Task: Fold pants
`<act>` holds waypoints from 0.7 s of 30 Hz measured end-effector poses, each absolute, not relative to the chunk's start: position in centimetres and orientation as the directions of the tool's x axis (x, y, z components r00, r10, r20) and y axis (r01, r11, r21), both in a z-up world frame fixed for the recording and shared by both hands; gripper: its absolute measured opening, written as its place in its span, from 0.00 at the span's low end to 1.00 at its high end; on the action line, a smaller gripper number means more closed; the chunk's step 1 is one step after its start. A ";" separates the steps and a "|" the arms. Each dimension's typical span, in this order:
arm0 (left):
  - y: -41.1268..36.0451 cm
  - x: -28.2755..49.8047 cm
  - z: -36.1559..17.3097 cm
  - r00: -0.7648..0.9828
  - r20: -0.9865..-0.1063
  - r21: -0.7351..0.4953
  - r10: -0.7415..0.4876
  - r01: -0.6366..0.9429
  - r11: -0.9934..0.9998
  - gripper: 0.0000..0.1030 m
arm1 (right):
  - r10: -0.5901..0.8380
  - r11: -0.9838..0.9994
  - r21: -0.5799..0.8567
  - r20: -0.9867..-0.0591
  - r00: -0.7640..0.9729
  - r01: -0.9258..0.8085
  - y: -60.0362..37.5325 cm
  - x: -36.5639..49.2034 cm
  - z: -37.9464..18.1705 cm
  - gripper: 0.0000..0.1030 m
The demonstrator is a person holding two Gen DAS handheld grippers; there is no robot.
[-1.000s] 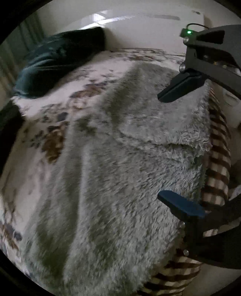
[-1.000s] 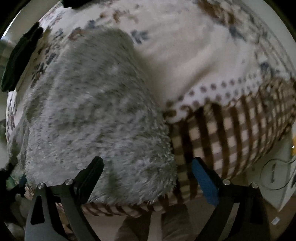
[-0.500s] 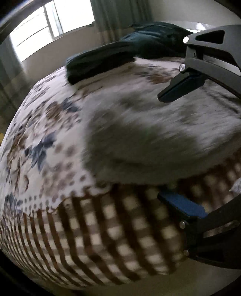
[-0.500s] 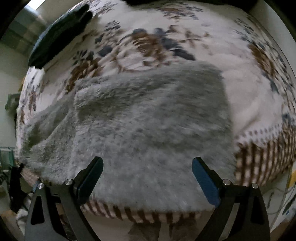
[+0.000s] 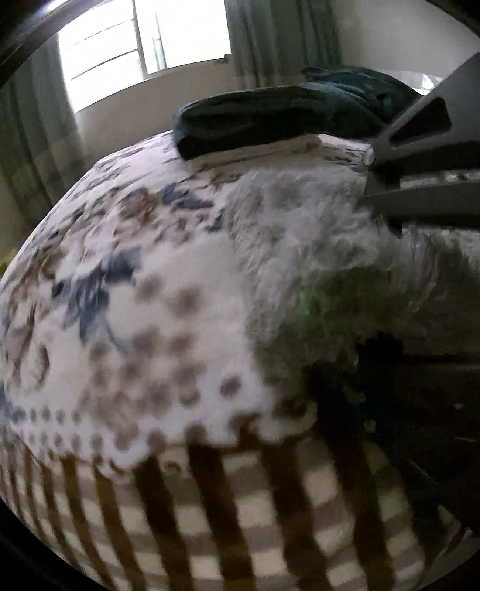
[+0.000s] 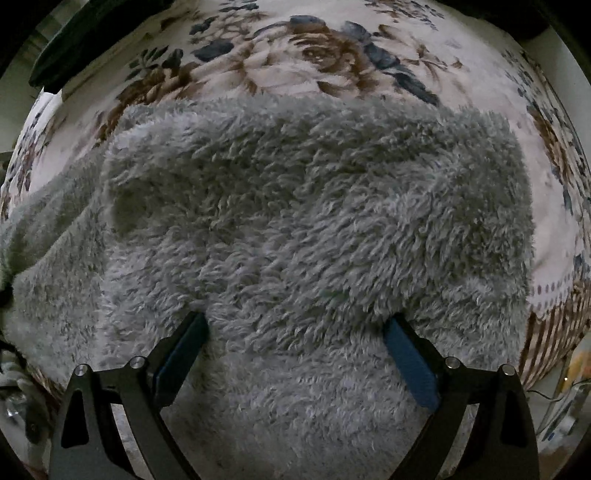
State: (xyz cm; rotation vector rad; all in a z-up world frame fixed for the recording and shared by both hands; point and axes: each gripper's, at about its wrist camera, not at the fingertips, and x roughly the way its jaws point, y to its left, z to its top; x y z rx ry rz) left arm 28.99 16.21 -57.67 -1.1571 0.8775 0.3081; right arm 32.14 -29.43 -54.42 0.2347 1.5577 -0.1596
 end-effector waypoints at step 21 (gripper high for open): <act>-21.2 28.6 -39.6 0.503 -0.673 -0.574 -0.543 0.110 0.812 0.15 | 0.116 0.871 0.140 -0.990 0.079 0.471 -46.6 23.0 -48.2 0.95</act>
